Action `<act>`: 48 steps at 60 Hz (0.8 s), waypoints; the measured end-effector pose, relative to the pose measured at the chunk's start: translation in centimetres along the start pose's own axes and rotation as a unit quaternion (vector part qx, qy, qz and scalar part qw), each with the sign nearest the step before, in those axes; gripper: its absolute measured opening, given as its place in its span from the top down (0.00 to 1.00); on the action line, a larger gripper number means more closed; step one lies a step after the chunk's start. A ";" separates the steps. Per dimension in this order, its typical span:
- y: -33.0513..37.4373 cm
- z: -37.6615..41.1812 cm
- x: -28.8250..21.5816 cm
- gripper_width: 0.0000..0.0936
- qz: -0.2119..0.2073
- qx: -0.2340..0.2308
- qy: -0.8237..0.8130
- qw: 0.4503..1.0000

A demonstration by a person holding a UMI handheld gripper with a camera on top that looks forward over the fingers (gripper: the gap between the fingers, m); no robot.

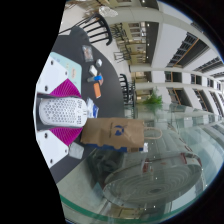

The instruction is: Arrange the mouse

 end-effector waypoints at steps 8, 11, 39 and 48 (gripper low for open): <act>-6.3 7.0 0.5 0.62 0.014 -0.015 -0.018 1.000; -8.9 9.2 2.3 0.62 0.041 -0.025 -0.017 0.999; -11.1 11.1 9.5 0.25 0.167 -0.054 0.037 0.984; -5.7 11.4 9.3 0.12 0.165 -0.085 0.043 0.982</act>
Point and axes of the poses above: the point between the fingertips, and its own axes, seen from behind it with the camera up: z to the left, x down, y backward, against the way the camera looks, the point moved 4 cm from there along y, backward, against the way the camera looks, and after that the axes turned 2 degrees about -y, right-handed, at the moved point
